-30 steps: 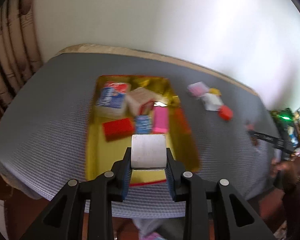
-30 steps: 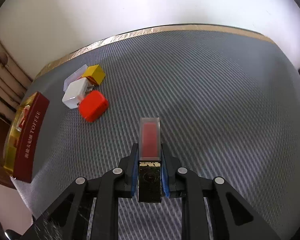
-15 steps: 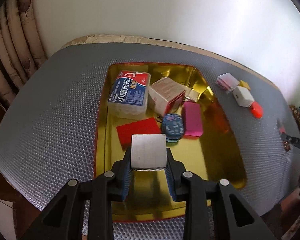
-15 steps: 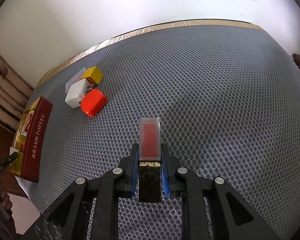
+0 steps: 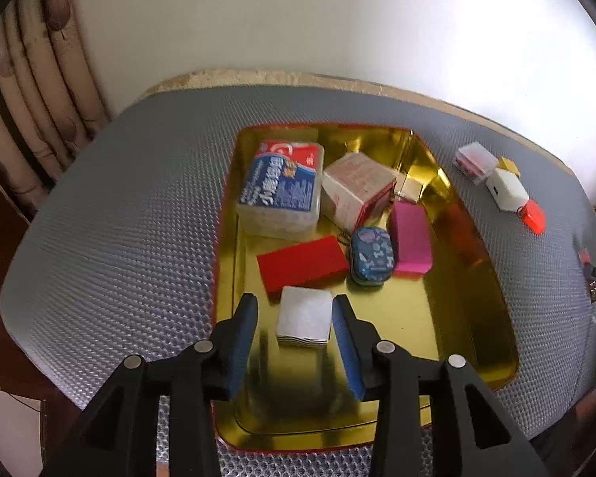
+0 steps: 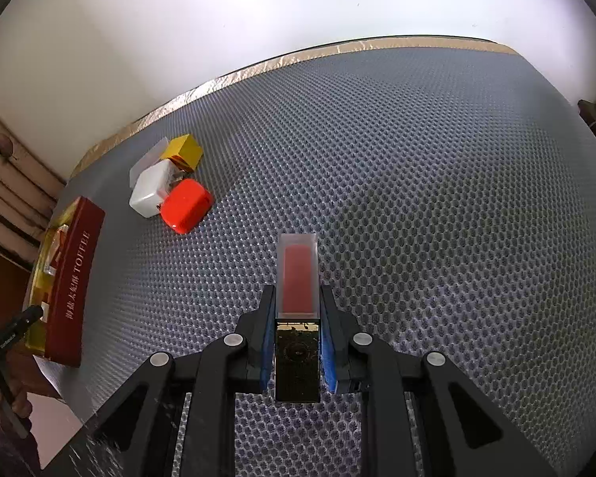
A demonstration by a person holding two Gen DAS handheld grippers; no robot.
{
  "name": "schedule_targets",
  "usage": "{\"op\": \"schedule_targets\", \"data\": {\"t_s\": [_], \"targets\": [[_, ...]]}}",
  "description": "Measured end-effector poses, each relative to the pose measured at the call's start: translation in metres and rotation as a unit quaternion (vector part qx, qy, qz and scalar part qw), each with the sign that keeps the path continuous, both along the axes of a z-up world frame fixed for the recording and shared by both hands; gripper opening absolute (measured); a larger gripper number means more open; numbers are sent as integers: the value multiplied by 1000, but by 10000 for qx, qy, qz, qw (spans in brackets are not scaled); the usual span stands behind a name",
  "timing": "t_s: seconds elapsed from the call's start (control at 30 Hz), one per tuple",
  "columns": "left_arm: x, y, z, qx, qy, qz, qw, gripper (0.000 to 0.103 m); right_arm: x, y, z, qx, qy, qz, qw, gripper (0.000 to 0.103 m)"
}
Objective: Organize rigid objects
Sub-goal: 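Carry the white cube into the tin and open the left gripper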
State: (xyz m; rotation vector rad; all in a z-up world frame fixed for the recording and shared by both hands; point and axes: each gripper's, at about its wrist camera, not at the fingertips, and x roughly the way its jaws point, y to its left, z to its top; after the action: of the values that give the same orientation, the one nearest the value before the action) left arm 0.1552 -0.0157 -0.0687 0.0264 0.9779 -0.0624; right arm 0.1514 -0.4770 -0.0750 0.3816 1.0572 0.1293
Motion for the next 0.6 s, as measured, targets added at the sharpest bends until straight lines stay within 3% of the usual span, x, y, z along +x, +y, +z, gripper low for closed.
{"op": "schedule_targets", "data": {"t_s": [0.3, 0.6], "targets": [[-30, -3, 29, 76, -271, 137, 9995, 41, -7, 16, 33, 212, -234, 89, 9995, 19], [-61, -10, 42, 436, -512, 30, 9977, 43, 1, 93, 79, 638, -468, 782, 9938, 19]]}}
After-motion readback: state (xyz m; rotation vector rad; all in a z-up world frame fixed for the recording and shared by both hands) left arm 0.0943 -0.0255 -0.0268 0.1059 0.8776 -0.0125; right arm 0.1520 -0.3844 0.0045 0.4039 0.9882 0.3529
